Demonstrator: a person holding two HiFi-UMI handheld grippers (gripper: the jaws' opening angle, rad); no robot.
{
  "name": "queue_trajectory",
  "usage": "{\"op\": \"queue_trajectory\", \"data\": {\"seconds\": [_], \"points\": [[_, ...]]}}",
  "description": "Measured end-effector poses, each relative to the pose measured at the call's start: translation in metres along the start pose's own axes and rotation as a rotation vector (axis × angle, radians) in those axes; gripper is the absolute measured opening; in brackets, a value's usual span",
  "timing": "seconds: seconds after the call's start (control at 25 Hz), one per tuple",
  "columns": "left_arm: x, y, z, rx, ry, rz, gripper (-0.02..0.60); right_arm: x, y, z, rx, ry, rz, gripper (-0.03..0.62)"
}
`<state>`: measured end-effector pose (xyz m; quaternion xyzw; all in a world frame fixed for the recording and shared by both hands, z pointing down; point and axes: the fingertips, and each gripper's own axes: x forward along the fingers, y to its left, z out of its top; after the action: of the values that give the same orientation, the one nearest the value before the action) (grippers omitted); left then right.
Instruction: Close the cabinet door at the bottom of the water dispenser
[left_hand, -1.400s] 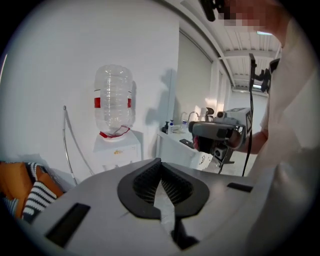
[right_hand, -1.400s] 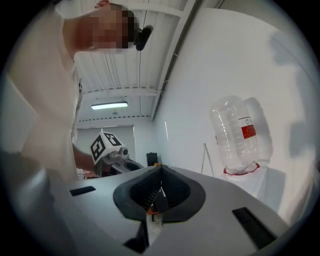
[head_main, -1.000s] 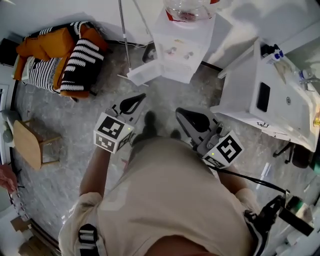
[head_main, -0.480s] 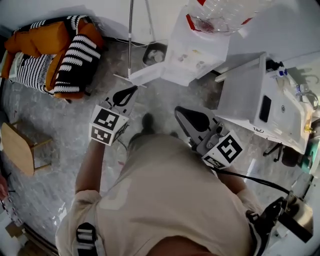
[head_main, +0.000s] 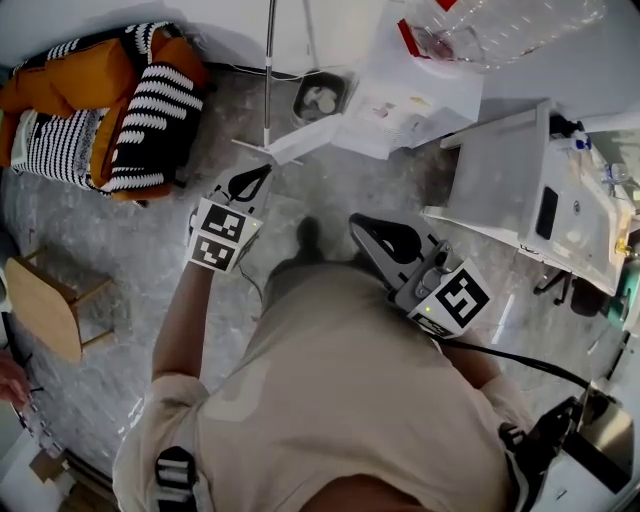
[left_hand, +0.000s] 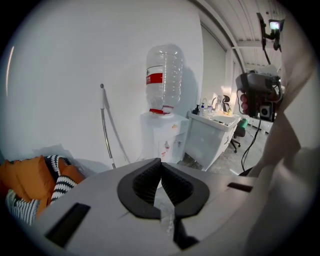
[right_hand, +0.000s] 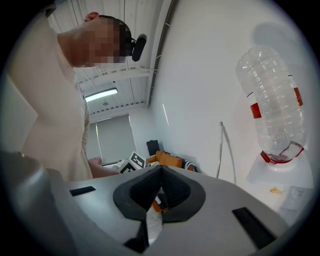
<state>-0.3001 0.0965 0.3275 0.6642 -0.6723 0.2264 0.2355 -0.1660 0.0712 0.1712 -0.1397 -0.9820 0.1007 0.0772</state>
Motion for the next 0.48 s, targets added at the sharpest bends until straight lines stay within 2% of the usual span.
{"op": "queue_trajectory", "data": {"seconds": [0.16,0.28,0.4,0.48], "points": [[0.021,0.006,-0.02,-0.01,0.068,-0.031,-0.005,0.001,-0.011,-0.004,0.02,0.012,-0.03,0.014],[0.037,0.004,-0.023,-0.059,0.111,-0.061,-0.005,-0.006,-0.026,-0.012,0.056,0.023,-0.037,0.014],[0.059,0.002,-0.023,-0.091,0.132,-0.061,-0.005,-0.016,-0.045,-0.017,0.08,0.023,-0.031,0.014],[0.074,-0.001,-0.024,-0.157,0.146,-0.062,-0.005,-0.025,-0.059,-0.021,0.107,0.025,-0.017,0.014]]}}
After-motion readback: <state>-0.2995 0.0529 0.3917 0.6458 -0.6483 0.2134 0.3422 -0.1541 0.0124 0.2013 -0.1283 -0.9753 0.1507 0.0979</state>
